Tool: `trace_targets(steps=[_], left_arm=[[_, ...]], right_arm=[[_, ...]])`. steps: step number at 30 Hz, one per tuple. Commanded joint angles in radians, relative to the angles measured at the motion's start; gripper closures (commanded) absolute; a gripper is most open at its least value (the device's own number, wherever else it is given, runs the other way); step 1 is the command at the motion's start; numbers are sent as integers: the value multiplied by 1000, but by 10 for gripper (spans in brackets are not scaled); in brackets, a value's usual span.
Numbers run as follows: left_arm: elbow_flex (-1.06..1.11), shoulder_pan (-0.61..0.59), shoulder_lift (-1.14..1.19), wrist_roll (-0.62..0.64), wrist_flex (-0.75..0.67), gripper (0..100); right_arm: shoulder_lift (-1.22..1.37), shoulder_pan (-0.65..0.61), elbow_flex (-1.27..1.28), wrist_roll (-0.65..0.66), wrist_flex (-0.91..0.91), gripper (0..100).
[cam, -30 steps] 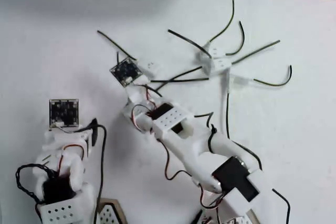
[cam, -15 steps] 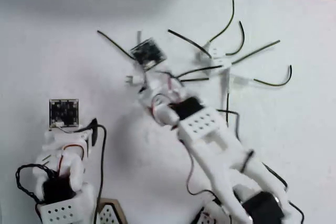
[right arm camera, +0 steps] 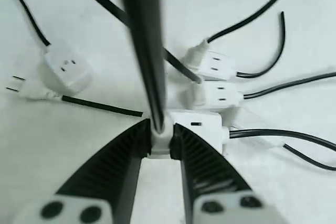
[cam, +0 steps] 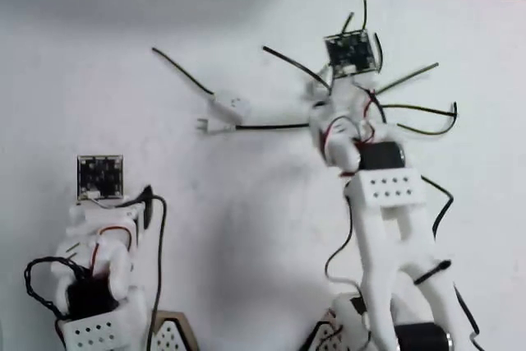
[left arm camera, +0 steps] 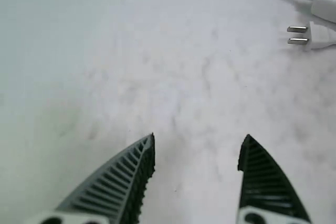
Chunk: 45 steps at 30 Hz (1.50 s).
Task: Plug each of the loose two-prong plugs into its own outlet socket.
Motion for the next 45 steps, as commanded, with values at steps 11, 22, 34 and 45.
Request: trace_targets(steps=[11,22,34,45], left_arm=[[-2,-13,-7,-12,-23,744],[-2,-13,-7,-12,-23,744],[-2,-13,-7,-12,-23,744],[0,-13,-7,-12,-23,744]], right_arm=[[292,125,-316,28,251,874],[294,76,-400,-41,367,872],[398,28,-308,-40,223,977],[615,33,-393,3,194,981]])
